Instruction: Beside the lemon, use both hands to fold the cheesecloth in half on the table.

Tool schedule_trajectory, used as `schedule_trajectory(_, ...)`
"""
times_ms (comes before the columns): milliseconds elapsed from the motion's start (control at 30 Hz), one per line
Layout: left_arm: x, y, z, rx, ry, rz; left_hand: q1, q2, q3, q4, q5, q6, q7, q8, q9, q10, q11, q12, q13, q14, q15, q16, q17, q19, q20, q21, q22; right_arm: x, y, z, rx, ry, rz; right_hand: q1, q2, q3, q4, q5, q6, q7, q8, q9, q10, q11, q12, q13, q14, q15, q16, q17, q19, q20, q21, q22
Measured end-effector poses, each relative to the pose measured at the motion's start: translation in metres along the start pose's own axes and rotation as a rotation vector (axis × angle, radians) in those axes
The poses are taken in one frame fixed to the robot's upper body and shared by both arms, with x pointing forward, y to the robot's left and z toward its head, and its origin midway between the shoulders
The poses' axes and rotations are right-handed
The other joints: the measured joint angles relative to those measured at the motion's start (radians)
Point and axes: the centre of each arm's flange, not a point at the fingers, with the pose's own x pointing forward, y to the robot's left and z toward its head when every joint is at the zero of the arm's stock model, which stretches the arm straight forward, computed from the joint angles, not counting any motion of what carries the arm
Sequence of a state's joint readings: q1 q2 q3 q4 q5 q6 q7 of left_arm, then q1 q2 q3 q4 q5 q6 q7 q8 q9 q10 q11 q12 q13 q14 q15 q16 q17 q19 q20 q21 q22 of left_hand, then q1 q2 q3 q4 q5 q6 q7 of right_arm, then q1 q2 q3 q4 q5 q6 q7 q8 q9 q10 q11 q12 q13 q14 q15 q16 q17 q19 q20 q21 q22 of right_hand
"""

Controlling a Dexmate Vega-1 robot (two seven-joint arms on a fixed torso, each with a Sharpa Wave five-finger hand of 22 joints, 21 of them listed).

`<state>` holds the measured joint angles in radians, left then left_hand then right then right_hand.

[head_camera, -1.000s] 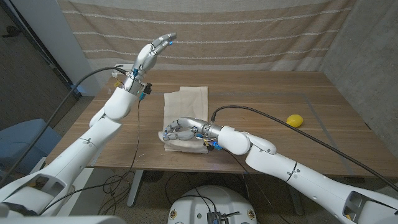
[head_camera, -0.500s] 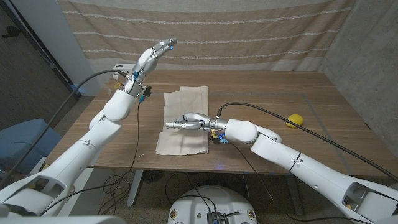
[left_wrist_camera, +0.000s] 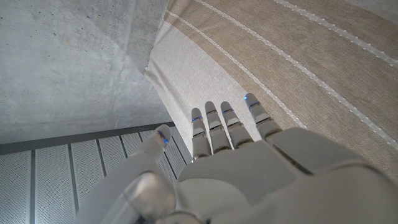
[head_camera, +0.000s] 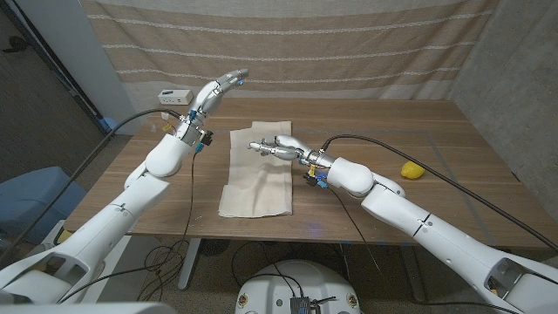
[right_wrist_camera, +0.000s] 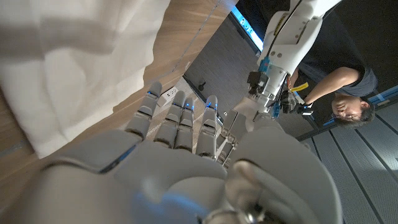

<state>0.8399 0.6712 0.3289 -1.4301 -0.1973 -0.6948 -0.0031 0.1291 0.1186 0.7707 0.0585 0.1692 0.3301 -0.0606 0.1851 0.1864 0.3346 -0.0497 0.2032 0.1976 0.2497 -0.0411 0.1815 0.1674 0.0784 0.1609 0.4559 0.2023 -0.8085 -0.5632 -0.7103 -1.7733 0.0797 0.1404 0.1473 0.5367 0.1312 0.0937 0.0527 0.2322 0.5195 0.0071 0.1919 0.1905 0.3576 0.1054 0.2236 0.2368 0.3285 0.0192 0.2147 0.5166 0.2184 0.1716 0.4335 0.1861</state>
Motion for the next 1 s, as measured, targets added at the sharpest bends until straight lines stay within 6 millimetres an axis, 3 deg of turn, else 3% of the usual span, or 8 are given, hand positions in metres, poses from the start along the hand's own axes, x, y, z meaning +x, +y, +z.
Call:
schedule_trajectory(433,-0.022,-0.011,-0.033,-0.115,0.113,-0.008,0.0,0.0,-0.004,-0.004,0.0,-0.006,-0.005,0.0,0.0,-0.007,0.007,0.0,0.0,0.004,0.004,0.0,0.001,-0.004,0.004,0.0,0.0,-0.01,-0.039,-0.011,0.036,0.001,-0.167,0.016,-0.005,0.013,-0.022,-0.007,-0.004,0.004,0.005,0.0,0.014,0.0,0.0,-0.005,0.022,-0.007,0.004,-0.016,0.022,0.0,0.0,0.0)
schedule_trajectory(700,-0.033,-0.016,-0.051,-0.193,0.17,-0.002,0.0,0.0,0.0,0.0,0.0,-0.033,-0.003,-0.004,0.0,-0.019,0.019,0.0,0.0,0.004,0.014,0.0,0.003,-0.002,0.009,0.0,0.0,-0.017,-0.058,-0.023,0.082,0.002,-0.261,0.016,-0.005,0.016,-0.025,-0.017,0.011,0.011,0.005,0.0,0.027,0.013,0.0,-0.005,0.038,-0.012,0.008,-0.025,0.031,-0.002,0.0,0.0)
schedule_trajectory(1000,-0.042,-0.02,-0.07,-0.269,0.224,-0.002,0.0,0.0,0.004,0.004,0.0,-0.047,-0.007,-0.008,0.0,-0.034,0.023,-0.004,0.0,-0.001,0.02,0.0,0.003,-0.002,0.009,0.0,0.0,-0.029,-0.08,-0.037,0.138,0.005,-0.376,0.016,-0.005,0.023,-0.032,-0.023,0.023,0.015,0.012,0.0,0.042,0.009,0.006,-0.002,0.053,-0.012,0.012,-0.03,0.04,-0.003,0.0,0.0)
